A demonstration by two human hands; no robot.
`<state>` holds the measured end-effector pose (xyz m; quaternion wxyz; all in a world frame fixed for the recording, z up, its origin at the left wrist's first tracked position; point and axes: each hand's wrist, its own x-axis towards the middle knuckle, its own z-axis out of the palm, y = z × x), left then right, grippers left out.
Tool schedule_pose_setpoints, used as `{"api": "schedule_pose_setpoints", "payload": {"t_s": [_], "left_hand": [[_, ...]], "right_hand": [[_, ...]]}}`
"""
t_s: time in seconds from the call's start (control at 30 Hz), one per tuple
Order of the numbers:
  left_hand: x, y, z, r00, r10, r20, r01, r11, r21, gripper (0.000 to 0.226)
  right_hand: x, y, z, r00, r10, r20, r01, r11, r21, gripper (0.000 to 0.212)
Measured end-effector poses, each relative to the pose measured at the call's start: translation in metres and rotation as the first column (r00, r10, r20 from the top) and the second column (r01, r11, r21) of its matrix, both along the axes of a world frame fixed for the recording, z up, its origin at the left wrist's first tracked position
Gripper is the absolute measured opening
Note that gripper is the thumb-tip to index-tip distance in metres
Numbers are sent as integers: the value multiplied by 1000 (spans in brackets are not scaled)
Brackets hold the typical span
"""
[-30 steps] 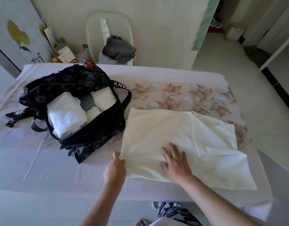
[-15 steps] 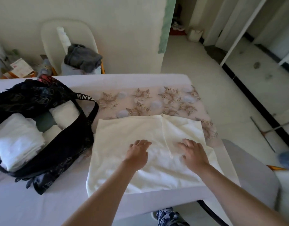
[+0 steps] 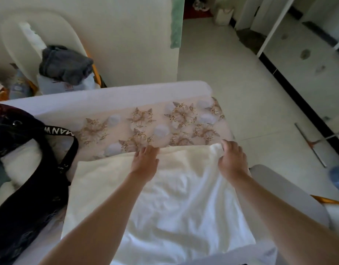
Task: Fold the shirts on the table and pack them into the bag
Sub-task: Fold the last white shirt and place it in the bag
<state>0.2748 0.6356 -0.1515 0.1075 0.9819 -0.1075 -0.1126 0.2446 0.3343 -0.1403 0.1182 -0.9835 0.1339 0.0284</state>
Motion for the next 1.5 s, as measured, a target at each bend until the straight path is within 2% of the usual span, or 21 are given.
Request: {"api": "schedule_pose_setpoints", "payload": {"t_s": [0.1, 0.13, 0.2, 0.3, 0.4, 0.47, 0.53, 0.6, 0.63, 0.7, 0.8, 0.9, 1.0, 1.13, 1.2, 1.27, 1.33, 1.4, 1.43, 1.5], "left_hand": [[14, 3, -2, 999, -1, 53, -1, 999, 35, 29], [17, 5, -2, 997, -18, 76, 15, 999, 42, 27], [20, 7, -2, 993, -51, 103, 47, 998, 46, 28], [22, 11, -7, 986, -122, 113, 111, 989, 99, 25], [27, 14, -11, 984, -140, 107, 133, 988, 76, 17], [32, 16, -10, 983, -84, 160, 83, 996, 11, 11], [37, 18, -10, 965, 43, 258, -34, 999, -40, 6], [36, 14, -10, 936, 141, 323, -137, 990, -35, 16], [32, 7, -9, 929, 156, 335, -159, 987, -19, 26], [18, -14, -9, 918, 135, 374, -125, 991, -49, 34], [-20, -47, -11, 906, 86, 414, -7, 982, -189, 23], [-68, -56, -31, 935, 70, 348, 11, 974, -225, 26], [-107, -37, -48, 974, 40, 223, -16, 994, -109, 55], [-136, 6, -50, 995, -16, 101, 7, 996, 88, 68], [-138, 13, -47, 998, 12, 54, -20, 988, 153, 70], [-138, 6, -39, 998, 45, 53, -51, 991, 126, 70], [-142, -11, -34, 994, -79, 82, 75, 996, 40, 68], [-152, -32, -39, 958, -272, 92, 272, 962, 17, 69], [-155, -40, -42, 944, -321, 71, 320, 947, 29, 72], [-153, -53, -45, 947, -319, 40, 316, 947, 56, 75]], "right_hand": [[19, 3, -14, 920, 386, 70, -380, 921, -84, 51], [25, 4, -18, 885, 461, 64, -452, 884, -119, 46], [36, 6, -20, 867, 497, -33, -493, 846, -203, 40], [49, 2, -18, 868, 492, -71, -494, 835, -242, 24], [57, -9, -15, 874, 486, 11, -475, 858, -199, 22], [60, -15, -13, 896, 433, 98, -411, 892, -186, 24], [64, -18, -12, 920, 364, 143, -330, 919, -215, 23], [66, -15, -12, 934, 325, 147, -275, 919, -283, 24], [62, -11, -13, 940, 314, 133, -267, 920, -289, 33], [44, 6, -16, 940, 322, 114, -291, 930, -224, 51], [-12, 40, -30, 934, 334, 128, -324, 942, -87, 47], [-61, 52, -52, 947, 319, 27, -318, 948, -28, 55], [-66, 31, -63, 935, 350, -60, -355, 926, -125, 67], [-55, 17, -56, 944, 295, -149, -317, 937, -149, 72], [-62, 27, -49, 965, 228, -133, -245, 960, -133, 70], [-85, 48, -44, 972, 224, -71, -230, 969, -93, 64], [-118, 65, -46, 977, 205, -53, -207, 977, -47, 62], [-147, 67, -49, 991, 90, -95, -93, 995, -24, 66], [-155, 61, -51, 991, 34, -128, -39, 999, -34, 70], [-159, 40, -54, 979, 31, -202, -42, 998, -50, 72]]}}
